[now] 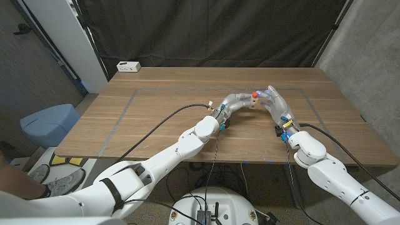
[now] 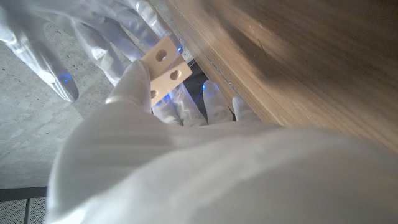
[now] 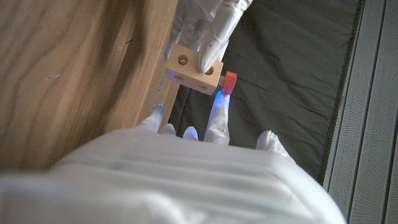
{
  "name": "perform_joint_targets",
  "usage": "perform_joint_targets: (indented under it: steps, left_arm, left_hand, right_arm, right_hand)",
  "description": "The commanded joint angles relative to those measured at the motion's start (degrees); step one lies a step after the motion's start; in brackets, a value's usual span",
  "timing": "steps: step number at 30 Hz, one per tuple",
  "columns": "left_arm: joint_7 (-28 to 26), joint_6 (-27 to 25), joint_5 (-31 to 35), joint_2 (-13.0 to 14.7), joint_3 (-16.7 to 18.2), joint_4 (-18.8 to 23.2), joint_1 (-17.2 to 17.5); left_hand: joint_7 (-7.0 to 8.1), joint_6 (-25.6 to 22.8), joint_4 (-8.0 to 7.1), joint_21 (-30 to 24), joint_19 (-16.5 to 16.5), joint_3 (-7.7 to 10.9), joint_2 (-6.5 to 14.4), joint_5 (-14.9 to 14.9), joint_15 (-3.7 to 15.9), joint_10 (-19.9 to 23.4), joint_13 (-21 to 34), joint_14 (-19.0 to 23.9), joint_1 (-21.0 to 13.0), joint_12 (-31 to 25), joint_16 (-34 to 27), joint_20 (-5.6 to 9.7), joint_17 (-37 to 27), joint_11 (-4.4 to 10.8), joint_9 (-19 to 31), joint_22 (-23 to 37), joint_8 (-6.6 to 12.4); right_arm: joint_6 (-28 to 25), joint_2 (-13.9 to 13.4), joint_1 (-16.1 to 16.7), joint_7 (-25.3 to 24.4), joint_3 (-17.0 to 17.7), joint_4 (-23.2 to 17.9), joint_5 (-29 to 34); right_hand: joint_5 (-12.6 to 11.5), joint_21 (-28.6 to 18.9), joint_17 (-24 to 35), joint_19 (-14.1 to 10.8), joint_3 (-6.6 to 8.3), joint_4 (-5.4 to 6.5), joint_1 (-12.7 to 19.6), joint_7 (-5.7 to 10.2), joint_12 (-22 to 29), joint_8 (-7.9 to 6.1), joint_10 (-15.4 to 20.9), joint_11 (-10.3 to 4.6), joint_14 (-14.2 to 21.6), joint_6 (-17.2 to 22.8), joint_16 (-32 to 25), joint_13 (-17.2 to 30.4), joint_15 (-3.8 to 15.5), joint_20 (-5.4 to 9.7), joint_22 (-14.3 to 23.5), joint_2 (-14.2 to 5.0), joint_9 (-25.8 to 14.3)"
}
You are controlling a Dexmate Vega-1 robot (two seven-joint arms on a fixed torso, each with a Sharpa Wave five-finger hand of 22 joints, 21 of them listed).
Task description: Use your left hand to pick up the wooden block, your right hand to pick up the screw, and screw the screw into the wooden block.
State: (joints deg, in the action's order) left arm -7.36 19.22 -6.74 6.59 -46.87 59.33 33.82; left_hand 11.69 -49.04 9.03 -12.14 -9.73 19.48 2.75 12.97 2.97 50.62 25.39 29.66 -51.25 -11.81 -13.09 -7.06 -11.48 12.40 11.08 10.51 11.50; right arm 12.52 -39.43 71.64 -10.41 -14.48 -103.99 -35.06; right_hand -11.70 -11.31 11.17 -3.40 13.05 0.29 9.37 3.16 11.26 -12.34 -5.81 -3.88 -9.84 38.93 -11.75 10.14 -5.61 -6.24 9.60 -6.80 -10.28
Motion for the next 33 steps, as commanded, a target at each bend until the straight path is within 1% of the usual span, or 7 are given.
perform_joint_targets:
  steps: [1, 9, 13, 22, 33]
  left_arm:
    - [0.24, 0.15, -0.14, -0.06, -0.01, -0.14, 0.01]
    - [0.4, 0.23, -0.23, -0.11, 0.0, -0.32, -0.07]
    - [0.5, 0.24, -0.34, -0.22, 0.01, -0.57, -0.14]
    - [0.63, 0.16, -0.61, -0.53, 0.07, -1.28, -0.42]
    - [1.23, 0.95, -1.02, -1.33, 0.03, -3.42, -1.28]
  left_hand:
    - [-1.89, -2.91, -0.29, -0.25, -0.51, 0.78, 2.03, 0.42, 3.52, 0.6, 0.09, 0.53, 1.39, -0.41, -0.09, 0.02, 0.0, -0.04, 0.18, 0.3, 0.57]
    - [-1.82, -2.9, -0.29, -0.25, -0.53, 0.81, 2.05, 0.42, 3.53, 0.58, 0.09, 0.55, 1.4, -0.4, -0.09, 0.09, 0.01, -0.05, 0.19, 0.3, 0.56]
    - [-1.67, -3.01, -0.29, -0.26, -0.55, 0.81, 2.04, 0.42, 3.5, 0.63, 0.1, 0.55, 1.42, -0.42, -0.07, 0.13, 0.02, -0.05, 0.19, 0.3, 0.61]
    - [-1.92, -2.9, -0.34, -0.27, -0.61, 0.86, 2.13, 0.43, 3.46, 0.6, 0.1, 0.55, 1.47, -0.41, -0.07, 0.09, 0.0, -0.05, 0.19, 0.3, 0.56]
    - [-1.88, -3.08, -0.27, -0.3, -0.72, 0.88, 2.02, 0.43, 3.53, 0.59, 0.1, 0.63, 1.45, -0.41, -0.06, 0.06, 0.04, -0.06, 0.19, 0.3, 0.63]
  right_arm:
    - [-0.66, -0.42, 0.96, -0.73, 0.4, -1.04, -0.05]
    - [-0.92, -0.61, 1.51, -1.02, 0.63, -1.54, -0.03]
    - [-1.09, -0.8, 1.62, -1.02, 0.76, -1.75, -0.04]
    - [-0.95, -0.65, 1.7, -1.05, 0.83, -1.68, 0.0]
    - [-1.25, -0.85, 1.7, -0.82, 0.87, -1.74, -0.13]
  right_hand:
    - [-0.44, -0.25, 0.15, -0.41, 0.37, -0.01, 0.54, -0.16, 0.54, -0.31, 0.56, -0.19, -0.11, 0.99, -0.46, 0.11, 0.3, -0.35, 0.13, -0.23, -0.23]
    - [-0.45, -0.27, 0.13, -0.84, 0.56, -0.08, 0.6, -0.19, 0.58, -0.31, 1.26, -0.37, 0.31, 1.74, -0.52, 0.11, 0.37, -0.46, 0.13, -0.27, -0.23]
    - [-0.45, -0.28, 0.11, -1.06, 0.64, -0.13, 0.64, -0.25, 0.64, -0.37, 1.68, -0.23, 0.59, 2.23, -0.57, 0.11, 0.37, -0.47, 0.13, -0.26, -0.23]
    - [-0.45, -0.38, 0.06, -1.8, 0.84, -0.23, 0.72, -0.4, 0.73, -0.5, 2.67, -0.48, 1.32, 3.5, -0.68, 0.11, 0.71, -0.5, 0.12, -0.26, -0.22]
    - [-0.45, -0.3, 0.02, -2.1, 1.02, -0.3, 0.75, -0.75, 0.82, -0.6, 3.64, -0.57, 1.78, 4.63, -0.7, 0.11, 0.84, -0.5, 0.12, -0.25, -0.22]
